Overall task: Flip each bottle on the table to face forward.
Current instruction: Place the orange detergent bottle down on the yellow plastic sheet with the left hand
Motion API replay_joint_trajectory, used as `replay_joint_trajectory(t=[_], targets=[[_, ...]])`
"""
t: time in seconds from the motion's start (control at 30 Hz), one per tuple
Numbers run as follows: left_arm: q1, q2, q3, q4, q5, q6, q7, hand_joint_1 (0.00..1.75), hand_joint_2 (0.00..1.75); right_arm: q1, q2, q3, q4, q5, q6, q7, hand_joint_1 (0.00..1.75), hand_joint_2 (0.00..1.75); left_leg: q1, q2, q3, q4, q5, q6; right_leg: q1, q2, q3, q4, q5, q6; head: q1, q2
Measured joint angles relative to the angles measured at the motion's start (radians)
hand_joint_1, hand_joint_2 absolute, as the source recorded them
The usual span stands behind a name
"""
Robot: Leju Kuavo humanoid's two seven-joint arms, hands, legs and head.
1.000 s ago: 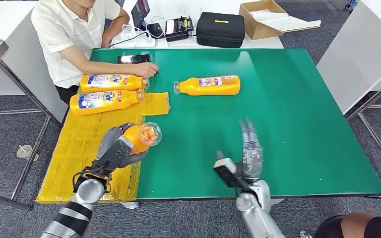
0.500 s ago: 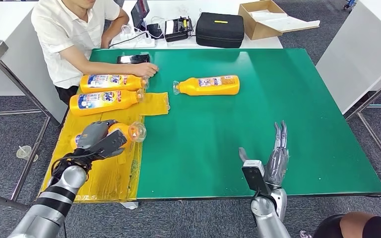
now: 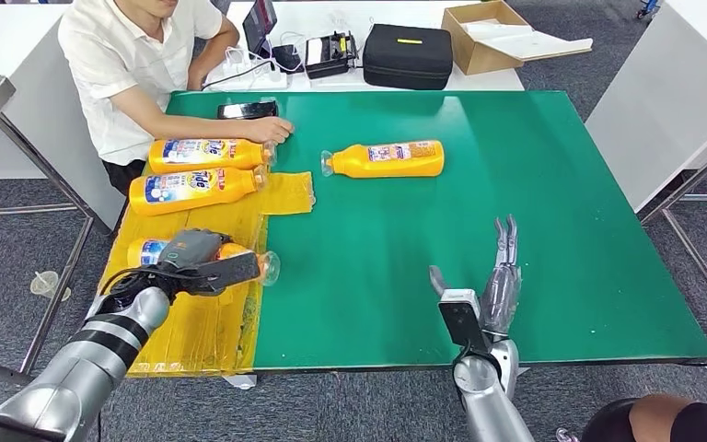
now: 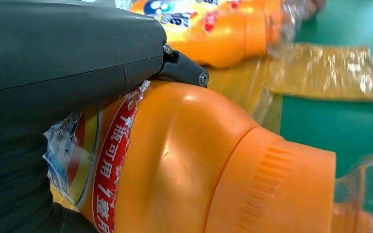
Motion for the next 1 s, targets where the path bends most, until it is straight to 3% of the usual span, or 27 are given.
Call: replay_joint_trajectory(t=[0.1,0.13,0.6,0.73,0.93,1.0], targets=[[-0.021,-0.008,-0.03,0.043,-0.009,-0.004,0.002,0.22,1.75,-0.008,0.0,0.011,0.008,-0.003,0.0,0.0,0.0,1.75,0.0,0.0,0.001,0.0,0.0,0.0,0.0,0.0,0.001,0.0,0.0,0.0,0.0,0.0],[-0.026,-0.01,-0.038,0.054,-0.013,-0.006,0.003,0.01,1.75,-0.01,0.0,0.013,0.01,-0.004,0.0,0.0,0.0,1.75,0.0,0.0,0.001,0.0,0.0,0.0,0.0,0.0,0.001,0.0,0.0,0.0,0.0,0.0],[-0.076,-0.034,-0.101,0.148,-0.029,-0.081,0.004,0.0,1.75,-0.025,-0.001,0.041,0.033,-0.047,0.004,0.0,0.0,1.75,0.0,0.0,0.001,0.0,0.0,0.0,0.0,0.0,0.001,0.0,0.0,0.0,0.0,0.0],[-0.104,-0.041,-0.109,0.17,0.022,-0.167,-0.035,0.0,0.0,-0.034,-0.002,0.06,0.049,-0.083,0.009,0.0,0.0,1.75,0.0,-0.001,0.001,0.0,0.0,0.0,0.0,0.0,0.001,0.0,0.0,0.0,0.0,0.0],[-0.13,-0.039,-0.114,0.17,0.053,-0.246,-0.054,0.0,0.0,-0.037,-0.006,0.073,0.056,-0.109,0.009,0.0,0.0,1.75,0.0,0.0,0.001,0.0,0.0,0.0,0.0,0.0,0.001,0.0,0.0,0.0,0.0,0.0],[-0.136,-0.038,-0.118,0.167,0.061,-0.256,-0.066,0.0,0.87,-0.038,-0.009,0.077,0.058,-0.11,0.009,0.0,0.0,1.75,0.0,-0.001,0.0,0.0,0.0,0.0,0.0,0.0,0.001,0.0,0.0,0.0,0.0,0.0]])
